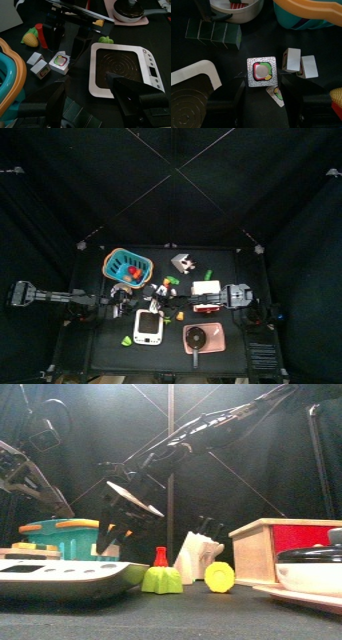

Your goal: Place sushi piece above stove

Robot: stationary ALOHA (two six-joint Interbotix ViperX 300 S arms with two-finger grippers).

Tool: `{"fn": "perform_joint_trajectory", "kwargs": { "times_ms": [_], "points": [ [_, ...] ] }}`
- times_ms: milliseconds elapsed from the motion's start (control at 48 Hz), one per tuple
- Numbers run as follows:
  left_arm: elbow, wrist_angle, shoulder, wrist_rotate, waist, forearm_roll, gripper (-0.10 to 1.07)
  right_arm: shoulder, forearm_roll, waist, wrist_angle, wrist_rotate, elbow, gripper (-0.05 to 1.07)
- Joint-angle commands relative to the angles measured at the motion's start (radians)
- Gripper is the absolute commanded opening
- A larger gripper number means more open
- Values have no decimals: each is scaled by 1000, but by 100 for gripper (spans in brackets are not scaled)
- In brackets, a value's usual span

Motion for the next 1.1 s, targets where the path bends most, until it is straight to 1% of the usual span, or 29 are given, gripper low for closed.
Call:
{"fn": "perform_joint_trajectory", "kwargs": {
  "times_ms": [0, 125, 229, 750, 1083],
  "points": [
    [-14, -5, 2, 2, 0, -2, 93, -20, -2, -14, -8, 0, -23, 82],
    [-14, -5, 2, 2, 0, -2, 93, -9, -2, -25, -8, 0, -31, 88],
    [-14, -5, 2, 2, 0, -2, 93, -2, -2, -28, -8, -2, -38, 91],
    [-14, -5, 2, 2, 0, -2, 93, 0, -18, -29, 5, 0, -46, 91],
    [-14, -5, 2, 0, 0, -2, 93, -23, -18, -21, 6, 0, -44, 91]
  ]
}}
